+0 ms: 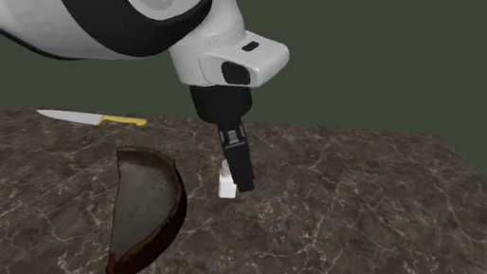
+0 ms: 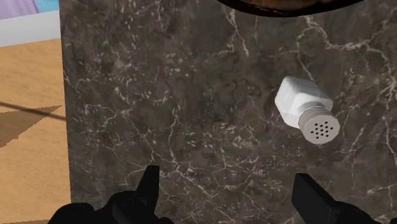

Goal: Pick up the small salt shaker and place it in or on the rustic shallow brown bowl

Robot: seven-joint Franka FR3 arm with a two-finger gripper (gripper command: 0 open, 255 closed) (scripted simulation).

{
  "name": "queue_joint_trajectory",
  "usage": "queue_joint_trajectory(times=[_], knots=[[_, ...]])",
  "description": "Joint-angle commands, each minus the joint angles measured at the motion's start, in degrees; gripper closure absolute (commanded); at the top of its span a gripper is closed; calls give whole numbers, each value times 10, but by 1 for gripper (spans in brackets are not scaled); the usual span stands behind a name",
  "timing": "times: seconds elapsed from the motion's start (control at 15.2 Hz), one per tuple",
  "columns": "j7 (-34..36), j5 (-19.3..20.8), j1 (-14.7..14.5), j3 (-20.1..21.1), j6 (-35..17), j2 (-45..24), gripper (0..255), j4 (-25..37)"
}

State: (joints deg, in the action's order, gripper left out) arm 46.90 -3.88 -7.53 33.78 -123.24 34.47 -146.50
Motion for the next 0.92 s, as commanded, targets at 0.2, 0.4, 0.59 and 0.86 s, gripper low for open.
queue_joint_trajectory(times=[0.2,0.4,0.59,0.86], knots=[[96,32,32,96,-50,-89,0,31],[169,79,70,166,-72,-155,0,61],[207,115,95,198,-93,-193,0,66],[232,150,117,215,-123,-223,0,56]])
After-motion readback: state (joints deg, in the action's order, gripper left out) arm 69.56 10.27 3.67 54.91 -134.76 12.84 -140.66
